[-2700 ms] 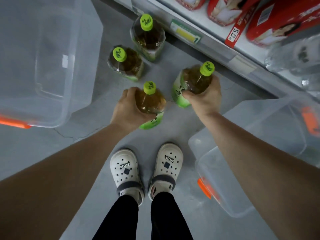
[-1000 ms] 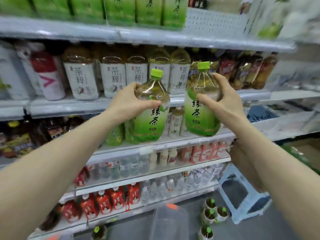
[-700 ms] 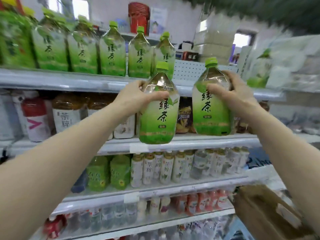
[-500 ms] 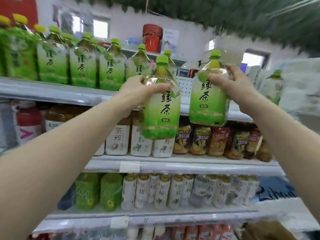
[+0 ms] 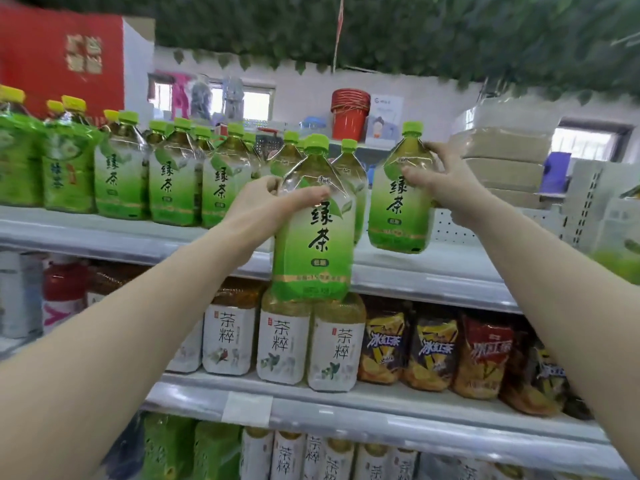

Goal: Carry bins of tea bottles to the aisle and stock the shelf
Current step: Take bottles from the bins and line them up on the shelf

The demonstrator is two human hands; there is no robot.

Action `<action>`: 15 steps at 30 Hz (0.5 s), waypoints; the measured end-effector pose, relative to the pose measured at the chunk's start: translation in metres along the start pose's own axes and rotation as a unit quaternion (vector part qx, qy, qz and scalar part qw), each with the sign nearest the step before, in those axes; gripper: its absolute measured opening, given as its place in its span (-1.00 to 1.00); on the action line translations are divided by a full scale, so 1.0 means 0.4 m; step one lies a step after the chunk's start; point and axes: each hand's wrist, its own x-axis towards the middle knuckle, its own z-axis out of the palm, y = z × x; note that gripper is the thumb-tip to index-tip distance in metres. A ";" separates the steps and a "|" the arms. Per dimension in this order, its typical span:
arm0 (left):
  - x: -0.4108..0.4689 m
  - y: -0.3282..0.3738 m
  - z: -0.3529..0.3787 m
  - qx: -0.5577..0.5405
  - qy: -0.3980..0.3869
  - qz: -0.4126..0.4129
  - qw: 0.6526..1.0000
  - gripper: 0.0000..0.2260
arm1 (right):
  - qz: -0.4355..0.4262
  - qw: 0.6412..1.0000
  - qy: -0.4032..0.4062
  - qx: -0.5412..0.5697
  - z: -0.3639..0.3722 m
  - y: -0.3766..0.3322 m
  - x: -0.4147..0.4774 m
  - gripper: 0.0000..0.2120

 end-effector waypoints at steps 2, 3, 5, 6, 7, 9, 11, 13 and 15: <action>0.014 0.005 0.001 0.000 -0.002 0.004 1.000 0.19 | 0.004 1.000 -0.001 0.001 0.001 0.046 0.018 -0.36; 0.025 0.003 0.000 -0.002 -0.003 0.003 1.000 0.22 | 0.005 1.000 -0.003 -0.004 0.000 0.070 0.028 -0.35; 0.041 0.007 0.002 -0.007 -0.005 0.004 1.000 0.25 | -0.004 1.000 -0.004 -0.013 -0.002 0.102 0.038 -0.38; 0.049 0.008 0.004 -0.009 -0.003 0.005 1.000 0.25 | -0.016 1.000 -0.004 -0.020 -0.002 0.114 0.044 -0.40; 0.057 0.007 0.005 -0.006 -0.001 0.006 1.000 0.24 | -0.026 0.999 -0.005 -0.034 -0.003 0.125 0.052 -0.41; 0.071 0.003 0.010 -0.005 -0.003 0.005 1.000 0.22 | -0.041 0.997 -0.005 -0.063 0.001 0.143 0.060 -0.43; 0.076 0.003 0.017 0.000 -0.006 0.003 1.000 0.22 | -0.056 0.994 -0.004 -0.092 0.008 0.155 0.065 -0.44; 0.074 0.009 0.025 0.003 -0.009 0.007 1.000 0.20 | -0.047 0.990 -0.013 -0.130 0.012 0.166 0.076 -0.42; 0.072 0.012 0.036 0.004 -0.012 0.015 1.000 0.14 | -0.036 0.975 -0.027 -0.219 0.014 0.161 0.078 -0.41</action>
